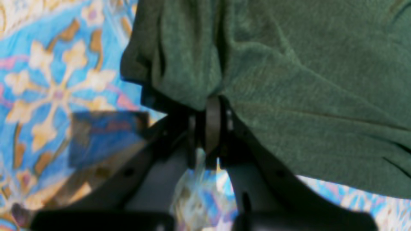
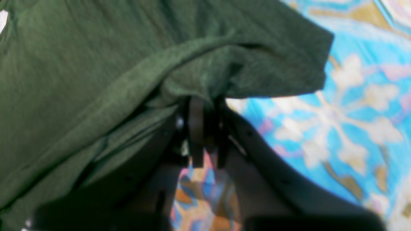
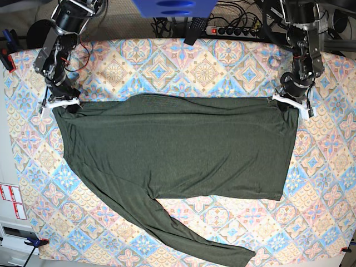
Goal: Fold the T-shirt properly
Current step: 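Drag the shirt by its shoulders toward the robot with both grippers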
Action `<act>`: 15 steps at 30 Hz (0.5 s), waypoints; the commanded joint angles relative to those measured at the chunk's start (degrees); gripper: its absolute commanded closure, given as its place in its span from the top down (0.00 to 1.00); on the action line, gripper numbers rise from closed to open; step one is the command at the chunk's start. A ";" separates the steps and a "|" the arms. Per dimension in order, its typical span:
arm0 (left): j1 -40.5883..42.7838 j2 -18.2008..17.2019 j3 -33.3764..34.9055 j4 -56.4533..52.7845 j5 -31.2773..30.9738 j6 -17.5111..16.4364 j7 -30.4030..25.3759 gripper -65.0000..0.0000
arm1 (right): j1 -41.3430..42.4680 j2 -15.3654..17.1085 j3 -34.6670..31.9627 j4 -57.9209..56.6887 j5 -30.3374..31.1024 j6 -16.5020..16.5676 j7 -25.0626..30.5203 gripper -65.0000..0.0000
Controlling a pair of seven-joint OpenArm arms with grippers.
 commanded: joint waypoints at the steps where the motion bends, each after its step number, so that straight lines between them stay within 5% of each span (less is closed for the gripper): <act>1: 0.62 -1.05 -0.51 1.21 0.67 1.07 -1.13 0.00 | 0.08 0.96 0.38 1.53 -0.35 -0.95 0.45 0.05; 15: 6.68 -1.14 -0.51 3.84 0.59 1.07 -1.30 0.00 | -4.22 0.78 0.38 8.12 -0.26 -0.95 -3.24 0.05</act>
